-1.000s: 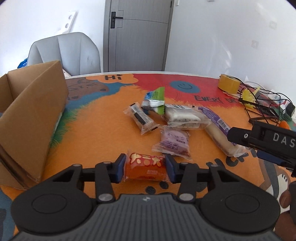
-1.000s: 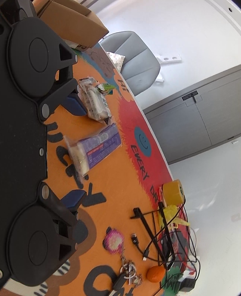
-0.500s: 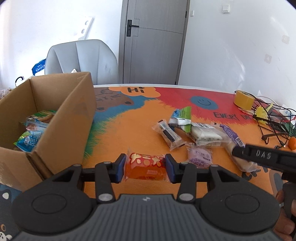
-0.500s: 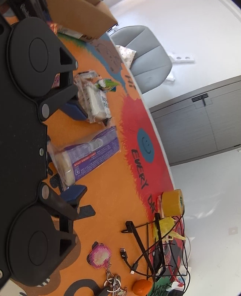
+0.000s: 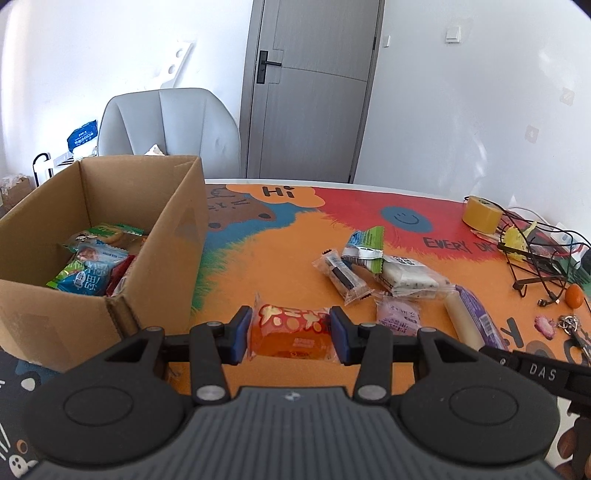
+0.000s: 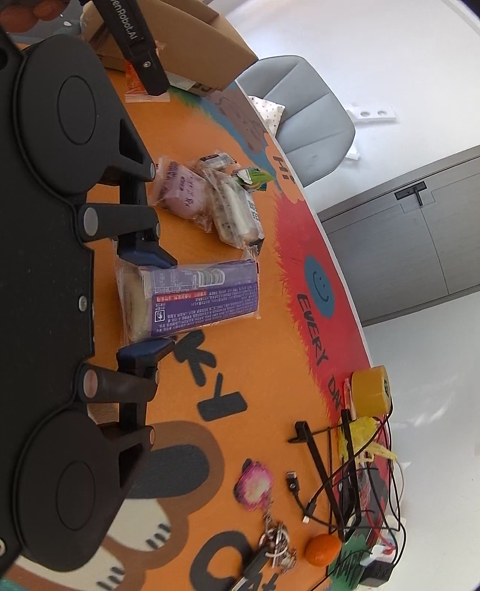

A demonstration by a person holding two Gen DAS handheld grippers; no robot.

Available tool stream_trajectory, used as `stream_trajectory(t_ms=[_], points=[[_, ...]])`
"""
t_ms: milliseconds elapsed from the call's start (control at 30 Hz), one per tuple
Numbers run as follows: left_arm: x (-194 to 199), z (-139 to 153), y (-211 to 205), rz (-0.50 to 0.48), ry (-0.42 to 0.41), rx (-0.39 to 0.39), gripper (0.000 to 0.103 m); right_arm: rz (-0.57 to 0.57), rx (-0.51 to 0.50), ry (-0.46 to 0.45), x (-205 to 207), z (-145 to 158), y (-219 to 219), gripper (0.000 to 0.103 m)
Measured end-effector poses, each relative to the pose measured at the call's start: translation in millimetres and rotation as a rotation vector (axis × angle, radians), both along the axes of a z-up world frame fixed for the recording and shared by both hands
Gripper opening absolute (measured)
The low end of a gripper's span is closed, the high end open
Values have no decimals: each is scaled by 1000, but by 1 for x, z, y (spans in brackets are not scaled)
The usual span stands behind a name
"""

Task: Organize snacks
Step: 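Grasp the orange snack pack with the left tool while the right tool grasps the purple bar, then carry both snacks over the cardboard box and open both tools to release them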

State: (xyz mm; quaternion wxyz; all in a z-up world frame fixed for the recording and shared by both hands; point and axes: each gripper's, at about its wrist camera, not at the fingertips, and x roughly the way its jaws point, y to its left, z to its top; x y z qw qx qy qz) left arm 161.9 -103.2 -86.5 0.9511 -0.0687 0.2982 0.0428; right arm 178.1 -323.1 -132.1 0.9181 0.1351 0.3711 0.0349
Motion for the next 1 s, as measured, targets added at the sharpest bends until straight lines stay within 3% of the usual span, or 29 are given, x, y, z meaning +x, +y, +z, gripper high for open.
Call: stream_trajectory(t_ms=[100,267,533,700,867,1000], points=[[-5,-2,1,-6,2,-5,44,-5,8,4,-10,1,-1,41],[-11,-6,4,1,10,-8,44,14,64,-18,-20,2,-7,54],[-12,-10,6,-7,21,-20,44,24,52,-32,-9,-4,-3,66],[-8,-13,6,-17,26,-29,44,20,25,-39,-3,-6,5,68],[-5,-14,10,-13,22,-48,44,9,-7,-32,1,-5,13,62],[-2,-13,13,-9,15,-57,44,7,-20,-27,-2,-5,17,41]])
